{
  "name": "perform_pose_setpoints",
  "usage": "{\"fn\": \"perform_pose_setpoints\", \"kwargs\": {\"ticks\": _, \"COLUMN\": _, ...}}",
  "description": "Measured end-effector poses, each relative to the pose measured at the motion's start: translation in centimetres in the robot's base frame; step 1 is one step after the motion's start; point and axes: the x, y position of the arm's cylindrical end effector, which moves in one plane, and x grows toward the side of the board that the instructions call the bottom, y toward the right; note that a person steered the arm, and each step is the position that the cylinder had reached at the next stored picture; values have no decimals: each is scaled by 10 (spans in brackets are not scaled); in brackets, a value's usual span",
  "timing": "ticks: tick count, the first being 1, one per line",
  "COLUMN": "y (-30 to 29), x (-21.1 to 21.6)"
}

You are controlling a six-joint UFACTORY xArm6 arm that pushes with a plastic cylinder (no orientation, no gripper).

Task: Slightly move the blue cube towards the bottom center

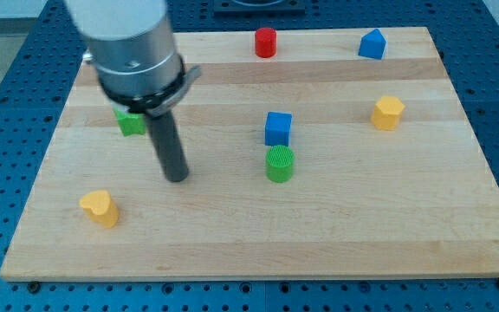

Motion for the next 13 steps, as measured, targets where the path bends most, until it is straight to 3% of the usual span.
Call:
{"fn": "perform_pose_setpoints", "kwargs": {"ticks": 4, "y": 151, "x": -15}}
{"fn": "perform_pose_setpoints", "kwargs": {"ticks": 5, "y": 169, "x": -35}}
{"fn": "perform_pose_setpoints", "kwargs": {"ticks": 8, "y": 163, "x": -93}}
{"fn": "perform_pose_setpoints", "kwargs": {"ticks": 11, "y": 136, "x": -87}}
{"fn": "perform_pose_setpoints", "kwargs": {"ticks": 13, "y": 136, "x": -52}}
